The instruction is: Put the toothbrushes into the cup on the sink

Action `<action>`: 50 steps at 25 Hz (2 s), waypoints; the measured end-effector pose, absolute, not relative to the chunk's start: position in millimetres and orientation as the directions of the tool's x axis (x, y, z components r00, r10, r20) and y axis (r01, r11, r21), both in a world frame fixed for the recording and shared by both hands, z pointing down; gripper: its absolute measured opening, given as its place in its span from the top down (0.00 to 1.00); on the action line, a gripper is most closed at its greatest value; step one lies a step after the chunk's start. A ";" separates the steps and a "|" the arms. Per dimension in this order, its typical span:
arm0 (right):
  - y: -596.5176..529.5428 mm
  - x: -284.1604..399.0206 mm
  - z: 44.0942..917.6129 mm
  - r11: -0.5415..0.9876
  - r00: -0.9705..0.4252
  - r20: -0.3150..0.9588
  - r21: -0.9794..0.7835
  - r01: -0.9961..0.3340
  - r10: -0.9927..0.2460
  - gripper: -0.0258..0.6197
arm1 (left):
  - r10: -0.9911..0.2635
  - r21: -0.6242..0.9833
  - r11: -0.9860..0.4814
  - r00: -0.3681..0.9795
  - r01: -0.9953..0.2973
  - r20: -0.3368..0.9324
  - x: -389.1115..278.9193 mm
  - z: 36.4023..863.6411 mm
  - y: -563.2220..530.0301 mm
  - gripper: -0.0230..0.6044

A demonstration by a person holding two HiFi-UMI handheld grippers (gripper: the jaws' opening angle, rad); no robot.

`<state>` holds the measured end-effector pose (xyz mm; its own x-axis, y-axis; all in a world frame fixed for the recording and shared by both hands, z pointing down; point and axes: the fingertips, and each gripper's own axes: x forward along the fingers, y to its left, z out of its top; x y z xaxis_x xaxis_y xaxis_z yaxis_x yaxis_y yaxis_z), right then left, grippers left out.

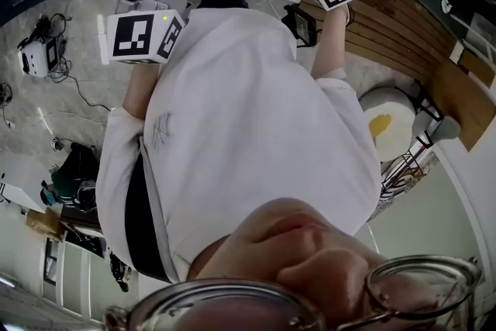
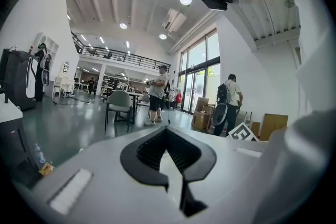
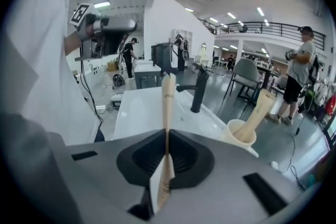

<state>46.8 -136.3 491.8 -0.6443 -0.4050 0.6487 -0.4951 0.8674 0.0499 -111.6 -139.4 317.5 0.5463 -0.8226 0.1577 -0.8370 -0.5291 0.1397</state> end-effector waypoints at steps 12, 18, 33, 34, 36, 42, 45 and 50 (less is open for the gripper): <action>-152.2 49.7 429.5 0.782 -0.729 0.388 -0.031 -0.622 -0.564 0.93 | -0.811 0.123 -0.559 0.571 -0.820 0.123 -105.4 306.9 -134.1 0.95; -165.9 67.6 394.0 0.715 -0.710 0.226 -0.075 -0.695 -0.667 0.93 | -0.820 0.119 -0.550 0.562 -0.827 0.112 -106.7 302.5 -134.1 0.95; -194.1 96.4 324.0 0.547 -0.537 -0.107 -0.150 -0.823 -0.837 0.93 | -0.782 0.122 -0.607 0.618 -0.785 0.083 -99.9 308.6 -143.8 0.95; -194.3 98.0 321.5 0.533 -0.518 -0.128 -0.165 -0.830 -0.846 0.93 | -0.779 0.125 -0.610 0.621 -0.782 0.086 -99.6 310.5 -143.8 0.95; -194.5 102.7 318.6 0.506 -0.481 -0.162 -0.204 -0.838 -0.861 0.93 | -0.770 0.133 -0.618 0.631 -0.775 0.095 -96.2 313.7 -144.0 0.95; -207.5 116.6 312.6 0.472 -0.425 -0.219 -0.257 -0.843 -0.878 0.93 | -0.737 0.140 -0.655 0.669 -0.743 0.100 -73.8 314.3 -159.9 0.95; -208.5 127.1 305.7 0.471 -0.415 -0.242 -0.264 -0.842 -0.877 0.93 | -0.730 0.134 -0.663 0.676 -0.736 0.102 -59.7 311.1 -161.7 0.95; -200.4 167.3 290.2 0.437 -0.376 -0.258 -0.244 -0.866 -0.890 0.93 | -0.703 0.133 -0.692 0.704 -0.710 0.098 -16.6 307.4 -157.4 0.95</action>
